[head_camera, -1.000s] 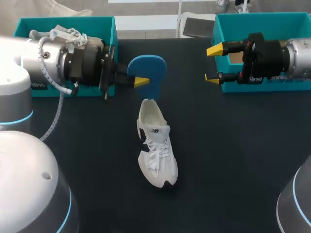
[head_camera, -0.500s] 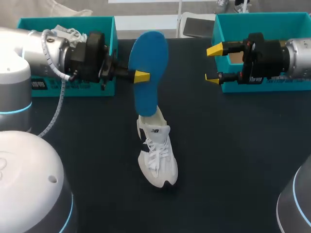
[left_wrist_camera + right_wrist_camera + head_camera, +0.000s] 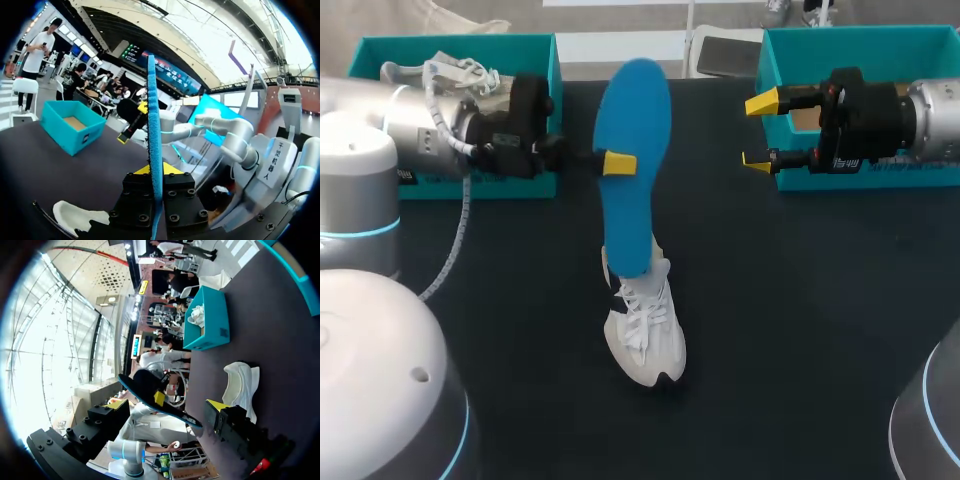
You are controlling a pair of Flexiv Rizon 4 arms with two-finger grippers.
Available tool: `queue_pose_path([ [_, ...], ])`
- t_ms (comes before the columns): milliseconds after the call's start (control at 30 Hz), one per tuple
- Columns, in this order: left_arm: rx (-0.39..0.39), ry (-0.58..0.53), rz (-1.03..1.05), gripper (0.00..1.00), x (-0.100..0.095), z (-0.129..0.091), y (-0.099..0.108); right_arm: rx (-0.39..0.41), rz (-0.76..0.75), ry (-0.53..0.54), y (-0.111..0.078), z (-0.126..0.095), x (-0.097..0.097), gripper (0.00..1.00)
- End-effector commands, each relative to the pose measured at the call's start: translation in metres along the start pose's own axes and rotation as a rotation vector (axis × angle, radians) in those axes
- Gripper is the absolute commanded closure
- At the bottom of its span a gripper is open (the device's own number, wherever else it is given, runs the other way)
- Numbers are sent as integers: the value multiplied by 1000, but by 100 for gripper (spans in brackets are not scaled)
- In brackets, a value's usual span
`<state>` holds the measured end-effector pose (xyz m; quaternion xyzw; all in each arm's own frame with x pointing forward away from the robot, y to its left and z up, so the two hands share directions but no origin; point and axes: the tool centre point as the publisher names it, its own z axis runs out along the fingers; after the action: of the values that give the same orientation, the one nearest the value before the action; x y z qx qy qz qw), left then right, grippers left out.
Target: Take the shoe out of the shoebox, open the shoe tongue, remove and reinsert the insole, then place the shoe into the shoebox
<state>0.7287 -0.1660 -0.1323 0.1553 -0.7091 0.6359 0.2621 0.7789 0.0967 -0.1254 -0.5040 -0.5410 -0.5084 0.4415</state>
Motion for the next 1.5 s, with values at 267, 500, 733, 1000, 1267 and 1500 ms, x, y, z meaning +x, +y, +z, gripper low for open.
queue_pose_path([
  [267,155,225,-655,100,-19,5,4,-1,1,-3,-1,1,0,0],
  [500,155,225,-655,100,-19,5,4,-1,1,-3,-1,1,0,0],
  [733,155,225,-655,100,-19,5,4,-1,1,-3,-1,1,0,0],
  [1000,196,88,-847,100,-40,3,-6,-16,8,-80,-7,5,0,0],
  [1267,189,73,-933,100,-45,9,-9,-68,-57,-398,-24,18,18,0],
  [1500,157,56,-939,100,-48,12,-7,-41,-73,-856,-33,39,35,0],
])
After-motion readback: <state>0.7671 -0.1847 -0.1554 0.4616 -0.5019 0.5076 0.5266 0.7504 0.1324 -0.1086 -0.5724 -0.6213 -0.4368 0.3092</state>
